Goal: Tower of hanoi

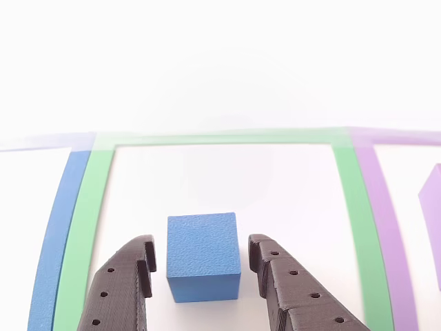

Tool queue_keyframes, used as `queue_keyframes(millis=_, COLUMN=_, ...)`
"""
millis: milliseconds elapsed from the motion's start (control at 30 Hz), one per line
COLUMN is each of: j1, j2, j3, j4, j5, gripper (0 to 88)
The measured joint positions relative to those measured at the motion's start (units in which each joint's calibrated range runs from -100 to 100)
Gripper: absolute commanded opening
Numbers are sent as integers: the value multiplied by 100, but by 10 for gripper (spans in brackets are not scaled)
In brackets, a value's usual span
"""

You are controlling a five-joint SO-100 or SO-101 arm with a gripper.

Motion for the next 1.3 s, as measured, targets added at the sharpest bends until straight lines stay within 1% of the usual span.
queue_keyframes(millis=333, j1=82, j2=-211, j3=0, j4=104, j5=0, gripper=175)
queue_keyframes(millis=500, j1=82, j2=-1182, j3=218, j4=859, j5=0, gripper=161)
queue_keyframes(millis=600, j1=82, j2=-2001, j3=418, j4=1517, j5=0, gripper=151)
queue_keyframes(millis=667, j1=82, j2=-2609, j3=531, j4=2047, j5=0, gripper=125)
queue_keyframes(millis=767, j1=82, j2=-3622, j3=592, j4=3058, j5=0, gripper=21)
queue_keyframes(millis=800, j1=82, j2=-4027, j3=592, j4=3499, j5=0, gripper=2)
queue_keyframes(millis=933, j1=205, j2=-5623, j3=522, j4=5425, j5=0, gripper=1)
queue_keyframes(millis=1033, j1=303, j2=-6518, j3=0, j4=7039, j5=0, gripper=1)
queue_keyframes(millis=1167, j1=409, j2=-7041, j3=-1201, j4=9254, j5=0, gripper=1)
queue_keyframes(millis=1300, j1=622, j2=-7125, j3=-2933, j4=11493, j5=0, gripper=1)
